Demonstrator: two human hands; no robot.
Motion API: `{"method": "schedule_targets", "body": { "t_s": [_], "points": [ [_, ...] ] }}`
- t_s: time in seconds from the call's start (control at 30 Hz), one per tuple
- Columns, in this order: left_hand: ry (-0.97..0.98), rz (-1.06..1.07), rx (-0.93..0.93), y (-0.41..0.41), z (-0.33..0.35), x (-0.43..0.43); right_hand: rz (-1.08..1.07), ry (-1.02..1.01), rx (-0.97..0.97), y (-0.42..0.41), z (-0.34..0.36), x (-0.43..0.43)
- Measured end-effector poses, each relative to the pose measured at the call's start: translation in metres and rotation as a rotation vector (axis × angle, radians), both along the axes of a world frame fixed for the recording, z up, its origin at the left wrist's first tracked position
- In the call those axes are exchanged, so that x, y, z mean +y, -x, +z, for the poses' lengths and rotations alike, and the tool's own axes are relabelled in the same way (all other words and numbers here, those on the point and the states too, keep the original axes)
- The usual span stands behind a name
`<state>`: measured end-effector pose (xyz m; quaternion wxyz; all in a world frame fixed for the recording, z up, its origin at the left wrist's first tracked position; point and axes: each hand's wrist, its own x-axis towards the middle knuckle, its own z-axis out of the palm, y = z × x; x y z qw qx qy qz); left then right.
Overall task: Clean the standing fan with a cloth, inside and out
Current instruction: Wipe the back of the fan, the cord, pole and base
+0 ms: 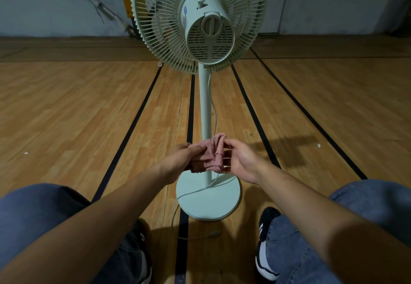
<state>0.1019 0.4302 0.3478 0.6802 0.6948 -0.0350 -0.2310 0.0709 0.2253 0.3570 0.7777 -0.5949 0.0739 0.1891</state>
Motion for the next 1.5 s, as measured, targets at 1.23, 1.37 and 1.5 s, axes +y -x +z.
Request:
{"method": "schedule_targets", "body": {
  "t_s": [1.23,1.37,1.5],
  "points": [
    [-0.284,0.210,-0.254,-0.001,0.000,0.000,-0.169,0.429,-0.062,-0.005,-0.004,-0.008],
    [-0.290,0.211,-0.241,0.003,0.003,-0.003,-0.155,0.587,-0.147,-0.002,-0.002,-0.005],
    [-0.373,0.154,-0.344,0.010,0.001,-0.006,-0.125,0.568,-0.147,0.002,-0.001,0.003]
  ]
}}
